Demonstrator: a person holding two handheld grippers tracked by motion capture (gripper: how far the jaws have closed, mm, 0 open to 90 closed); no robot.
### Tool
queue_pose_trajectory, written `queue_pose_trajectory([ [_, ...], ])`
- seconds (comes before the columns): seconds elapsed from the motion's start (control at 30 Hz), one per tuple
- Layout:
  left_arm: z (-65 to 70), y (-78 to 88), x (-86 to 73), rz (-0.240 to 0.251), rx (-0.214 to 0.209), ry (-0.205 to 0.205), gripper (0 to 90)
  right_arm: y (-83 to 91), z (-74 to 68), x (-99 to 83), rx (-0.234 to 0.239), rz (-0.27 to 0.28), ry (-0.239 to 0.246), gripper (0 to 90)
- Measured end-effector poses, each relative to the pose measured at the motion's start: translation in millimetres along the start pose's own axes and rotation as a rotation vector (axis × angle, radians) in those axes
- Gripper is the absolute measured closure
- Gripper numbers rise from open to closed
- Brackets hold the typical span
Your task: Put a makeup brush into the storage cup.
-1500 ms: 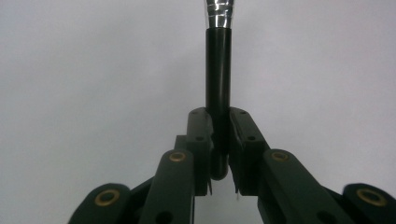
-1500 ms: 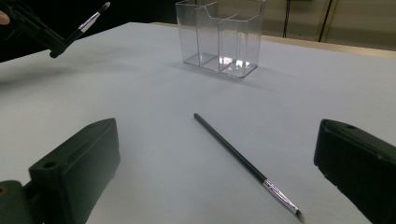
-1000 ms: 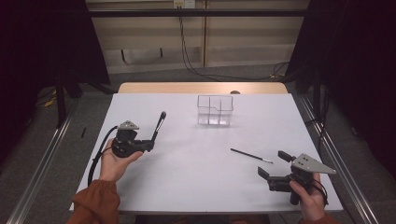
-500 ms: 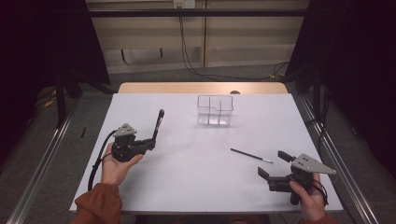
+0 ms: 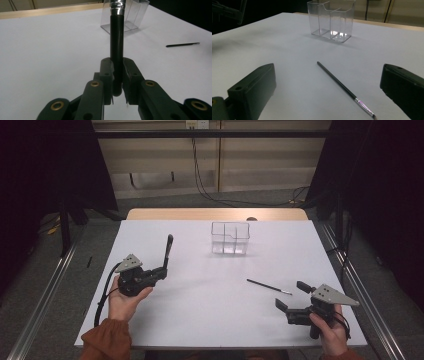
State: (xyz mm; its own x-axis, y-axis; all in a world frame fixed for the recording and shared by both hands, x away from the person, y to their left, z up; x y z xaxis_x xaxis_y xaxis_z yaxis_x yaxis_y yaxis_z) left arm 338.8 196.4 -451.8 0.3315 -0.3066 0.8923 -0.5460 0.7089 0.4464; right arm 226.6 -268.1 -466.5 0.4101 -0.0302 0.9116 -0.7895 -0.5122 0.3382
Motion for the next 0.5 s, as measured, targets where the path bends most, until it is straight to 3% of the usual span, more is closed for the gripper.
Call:
queue_pose_trajectory([
  [0.5, 12.2, 1.1, 2.9, 0.045, -0.018, -0.027, 79.7, -0.1, -1.3, 2.7, 0.012, 0.022, -0.002, 0.1],
])
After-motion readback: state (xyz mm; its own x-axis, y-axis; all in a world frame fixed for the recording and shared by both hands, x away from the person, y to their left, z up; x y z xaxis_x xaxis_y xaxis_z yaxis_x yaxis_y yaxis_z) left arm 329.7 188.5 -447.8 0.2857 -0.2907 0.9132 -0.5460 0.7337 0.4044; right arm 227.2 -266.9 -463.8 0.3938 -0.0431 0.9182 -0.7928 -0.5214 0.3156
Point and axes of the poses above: each handheld gripper's, and its own axes: y roughly backward along the jaws, x roughly out of its top, z roughly to its right, the point moved 3 cm from there along -y, roughly forward along the jaws, and after that the axes turned 8 degrees about -y, right-handed, at the moved point
